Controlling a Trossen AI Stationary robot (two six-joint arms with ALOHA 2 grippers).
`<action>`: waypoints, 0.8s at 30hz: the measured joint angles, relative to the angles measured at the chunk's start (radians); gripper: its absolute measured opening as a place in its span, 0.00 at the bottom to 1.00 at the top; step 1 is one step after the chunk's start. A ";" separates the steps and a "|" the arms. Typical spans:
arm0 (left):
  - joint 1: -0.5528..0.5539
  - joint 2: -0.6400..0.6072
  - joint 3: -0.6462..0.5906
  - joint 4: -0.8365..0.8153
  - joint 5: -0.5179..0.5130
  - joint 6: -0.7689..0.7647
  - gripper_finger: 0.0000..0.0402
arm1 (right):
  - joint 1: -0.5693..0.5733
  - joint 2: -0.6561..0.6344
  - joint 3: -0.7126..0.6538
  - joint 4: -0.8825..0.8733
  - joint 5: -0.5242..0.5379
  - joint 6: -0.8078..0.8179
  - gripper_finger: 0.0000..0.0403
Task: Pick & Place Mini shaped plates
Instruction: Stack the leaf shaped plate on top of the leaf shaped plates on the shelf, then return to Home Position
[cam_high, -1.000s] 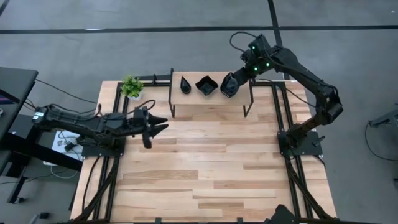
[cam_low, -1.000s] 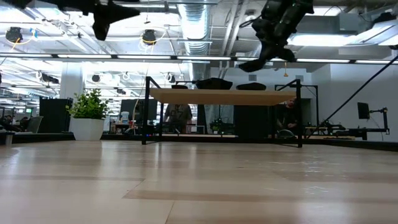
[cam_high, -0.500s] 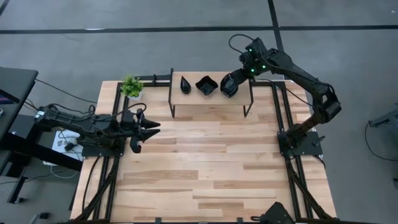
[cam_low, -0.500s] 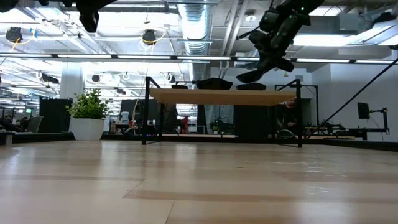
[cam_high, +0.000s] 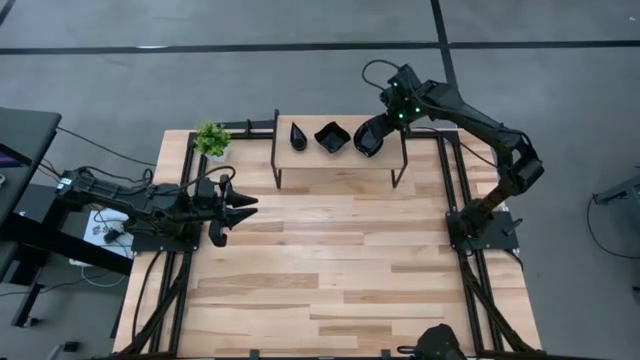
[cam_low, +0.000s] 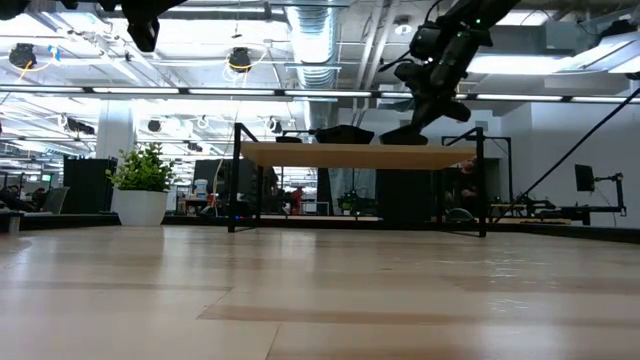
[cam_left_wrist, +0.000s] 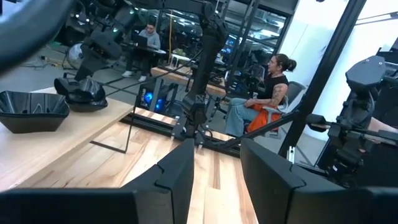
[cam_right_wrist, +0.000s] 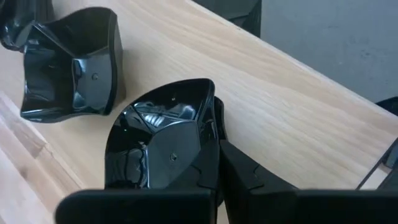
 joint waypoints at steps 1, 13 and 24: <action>0.000 0.000 0.000 0.000 0.000 0.000 0.33 | 0.000 0.000 0.000 -0.002 0.001 0.000 0.00; 0.000 0.000 0.000 0.000 0.000 0.000 0.33 | 0.013 0.001 0.000 -0.025 0.012 0.000 0.06; 0.000 0.000 0.001 0.000 0.000 0.000 0.33 | 0.017 0.000 0.000 -0.059 0.015 0.000 0.15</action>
